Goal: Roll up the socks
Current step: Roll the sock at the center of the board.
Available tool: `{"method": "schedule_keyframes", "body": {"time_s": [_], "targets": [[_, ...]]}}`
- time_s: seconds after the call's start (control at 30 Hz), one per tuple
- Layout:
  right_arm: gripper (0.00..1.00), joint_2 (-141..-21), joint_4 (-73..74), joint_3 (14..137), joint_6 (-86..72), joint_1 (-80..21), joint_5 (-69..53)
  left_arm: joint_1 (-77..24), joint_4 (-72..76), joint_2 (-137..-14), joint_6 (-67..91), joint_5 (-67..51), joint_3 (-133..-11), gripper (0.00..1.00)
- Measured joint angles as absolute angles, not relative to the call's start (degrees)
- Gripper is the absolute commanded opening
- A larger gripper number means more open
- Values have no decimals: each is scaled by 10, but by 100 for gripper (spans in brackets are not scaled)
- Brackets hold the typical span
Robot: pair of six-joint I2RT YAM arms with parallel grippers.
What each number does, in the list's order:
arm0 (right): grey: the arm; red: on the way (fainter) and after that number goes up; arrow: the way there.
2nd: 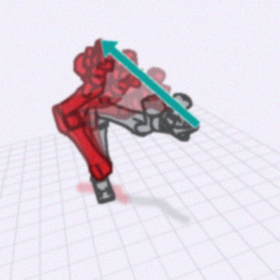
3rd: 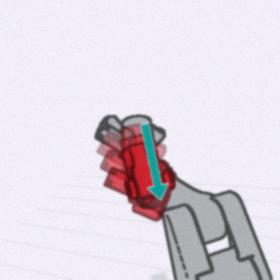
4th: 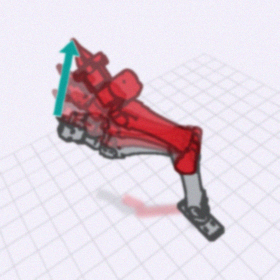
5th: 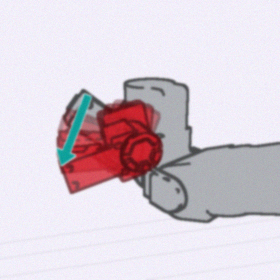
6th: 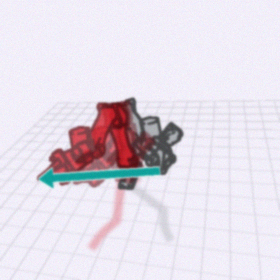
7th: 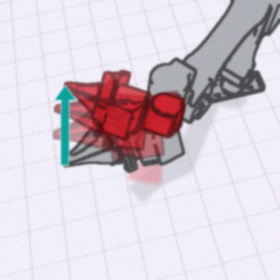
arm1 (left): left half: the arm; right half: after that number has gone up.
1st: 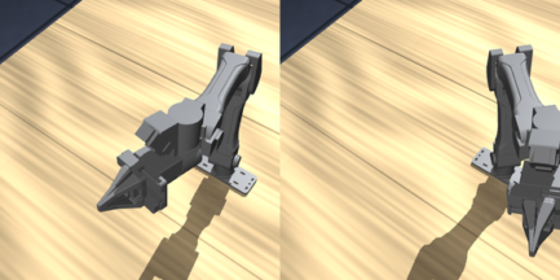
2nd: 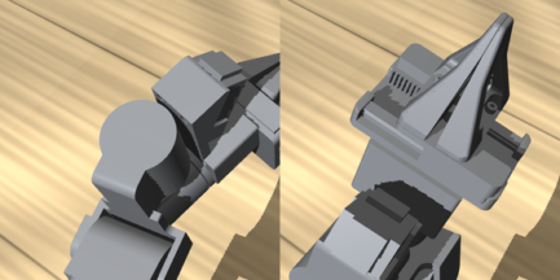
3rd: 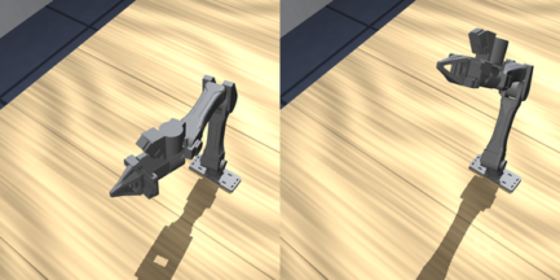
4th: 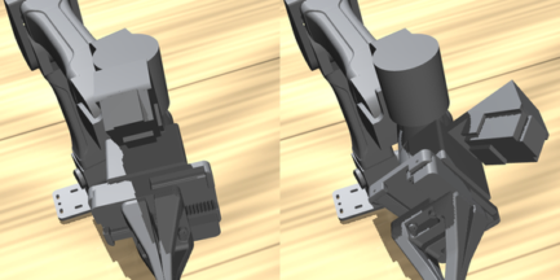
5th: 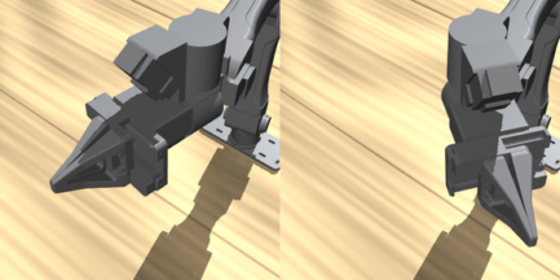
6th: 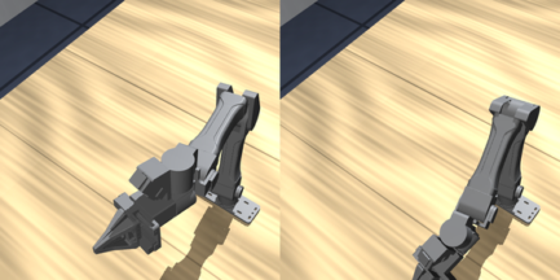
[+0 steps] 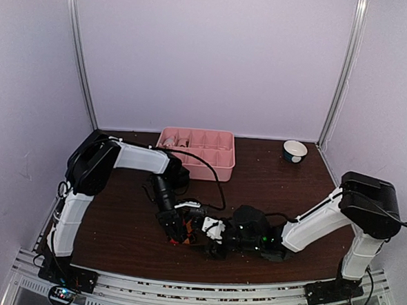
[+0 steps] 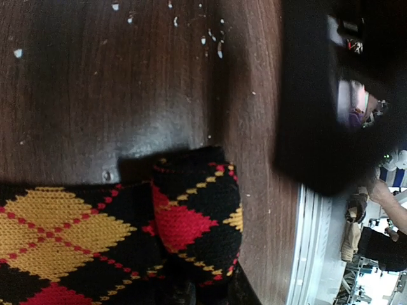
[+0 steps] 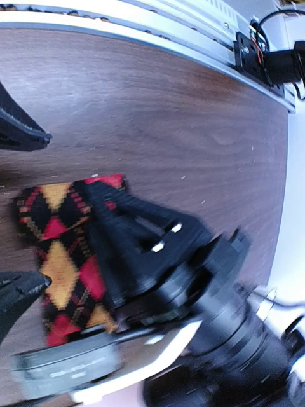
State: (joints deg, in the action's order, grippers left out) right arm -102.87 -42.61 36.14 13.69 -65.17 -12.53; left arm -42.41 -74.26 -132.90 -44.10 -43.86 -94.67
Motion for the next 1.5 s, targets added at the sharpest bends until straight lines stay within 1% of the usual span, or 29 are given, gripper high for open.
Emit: {"method": "schedule_keyframes", "body": {"time_s": [0.17,0.23,0.3,0.37,0.43,0.47,0.53,0.57,0.6,0.63,0.67,0.7,0.83,0.93,1.0,1.1,1.27,1.4,1.5], "targets": [[54,-1075,-364,442,216,-654,-157,-423,-752,-1333,-449,-444,-952,14],[52,-1088,-340,457,239,-654,-165,-423,-756,-1335,-453,-445,-954,15],[47,-1100,-318,467,256,-655,-170,-422,-761,-1338,-456,-446,-958,15],[36,-1112,-300,475,272,-655,-171,-422,-767,-1342,-460,-447,-962,16],[21,-1119,-295,485,281,-655,-172,-422,-771,-1345,-463,-448,-964,17],[16,-1122,-292,489,286,-655,-171,-422,-774,-1345,-464,-448,-964,18],[11,-1127,-288,497,294,-654,-168,-422,-778,-1347,-467,-448,-965,23],[9,-1129,-287,500,297,-654,-167,-421,-781,-1347,-468,-448,-966,28],[5,-1129,-283,503,299,-654,-167,-421,-783,-1348,-471,-448,-968,38],[2,-1130,-279,507,300,-654,-167,-420,-787,-1348,-475,-449,-969,69],[0,-1130,-275,510,302,-654,-167,-419,-792,-1348,-482,-451,-970,95],[0,-1131,-271,513,301,-654,-167,-417,-802,-1348,-486,-458,-971,98],[0,-1132,-264,515,291,-653,-169,-412,-835,-1330,-491,-476,-971,98],[0,-1131,-262,514,279,-651,-178,-402,-790,-1298,-473,-455,-966,98],[0,-1126,-258,510,267,-650,-187,-388,-743,-1263,-448,-424,-950,98],[0,-1108,-251,490,243,-650,-196,-369,-661,-1196,-399,-345,-921,98],[0,-1072,-252,444,188,-651,-203,-364,-565,-1120,-340,-228,-910,98],[0,-1053,-255,418,145,-655,-204,-370,-528,-1121,-329,-184,-920,98],[0,-1056,-251,423,112,-658,-211,-387,-500,-1130,-328,-138,-923,98]]}}
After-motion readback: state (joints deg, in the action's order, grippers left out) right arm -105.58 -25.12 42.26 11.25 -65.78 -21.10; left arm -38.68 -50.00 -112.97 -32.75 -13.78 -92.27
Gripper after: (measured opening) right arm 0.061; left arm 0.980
